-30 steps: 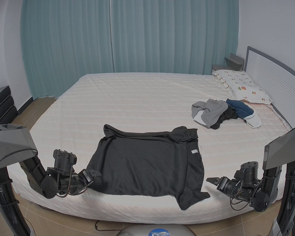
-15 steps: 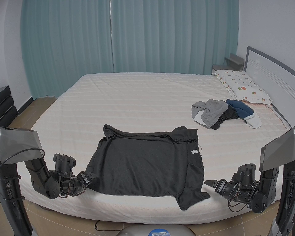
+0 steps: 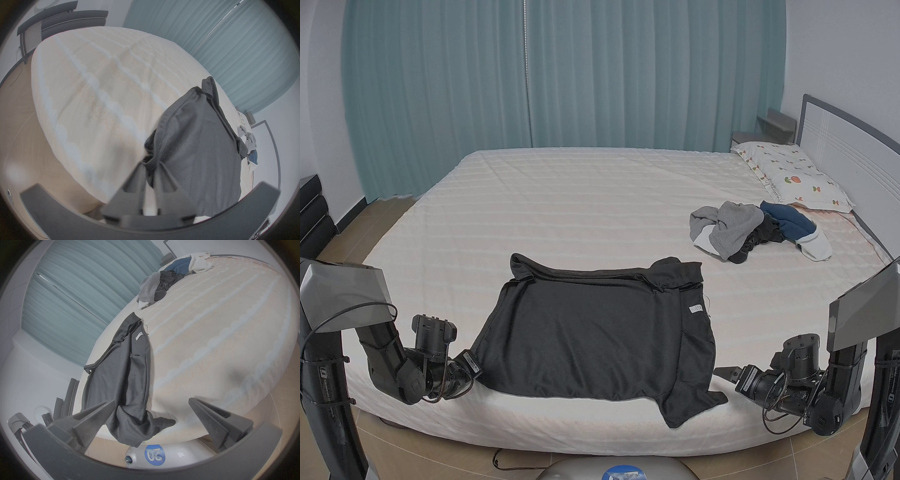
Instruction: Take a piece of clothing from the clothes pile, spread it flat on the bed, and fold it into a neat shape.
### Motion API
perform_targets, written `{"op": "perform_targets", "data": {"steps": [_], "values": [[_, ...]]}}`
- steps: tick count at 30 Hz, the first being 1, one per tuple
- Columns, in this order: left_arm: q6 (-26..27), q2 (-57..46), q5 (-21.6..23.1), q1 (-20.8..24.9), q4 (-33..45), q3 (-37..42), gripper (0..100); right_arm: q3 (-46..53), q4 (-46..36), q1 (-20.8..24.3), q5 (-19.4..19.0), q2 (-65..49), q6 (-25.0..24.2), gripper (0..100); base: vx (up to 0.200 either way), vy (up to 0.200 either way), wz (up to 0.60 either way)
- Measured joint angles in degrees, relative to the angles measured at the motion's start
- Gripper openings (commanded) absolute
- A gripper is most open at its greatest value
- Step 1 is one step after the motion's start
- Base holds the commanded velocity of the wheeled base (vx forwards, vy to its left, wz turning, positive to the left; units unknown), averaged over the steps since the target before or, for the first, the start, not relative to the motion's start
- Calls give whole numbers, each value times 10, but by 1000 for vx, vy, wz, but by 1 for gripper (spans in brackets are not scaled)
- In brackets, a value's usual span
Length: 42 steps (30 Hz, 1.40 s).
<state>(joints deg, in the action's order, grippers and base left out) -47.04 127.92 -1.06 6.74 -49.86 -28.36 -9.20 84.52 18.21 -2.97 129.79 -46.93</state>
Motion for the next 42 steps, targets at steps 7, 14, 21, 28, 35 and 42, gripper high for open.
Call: {"op": "perform_targets", "data": {"steps": [7, 14, 21, 28, 35, 42], "values": [[3, -6, -3, -11, -8, 14, 0, 3, 1, 4, -2, -6, -12, 100, 0, 0, 0], [-4, -4, -3, -14, -35, 28, 0, 21, 2, 28, -10, -3, -9, 100, 0, 0, 0], [-4, 4, -2, -14, -71, 45, 0, 28, 4, 37, -10, 10, 8, 100, 0, 0, 0], [-4, 6, 3, -14, -72, 51, 0, 26, 4, 39, -11, 21, 14, 0, 0, 0, 0], [-4, 6, 4, -14, -72, 52, 0, 36, -1, 48, -10, 22, 32, 0, 0, 0, 0], [-2, 5, 4, -14, -72, 56, 0, 67, -5, 49, -10, 9, 90, 0, 0, 0, 0]]}}
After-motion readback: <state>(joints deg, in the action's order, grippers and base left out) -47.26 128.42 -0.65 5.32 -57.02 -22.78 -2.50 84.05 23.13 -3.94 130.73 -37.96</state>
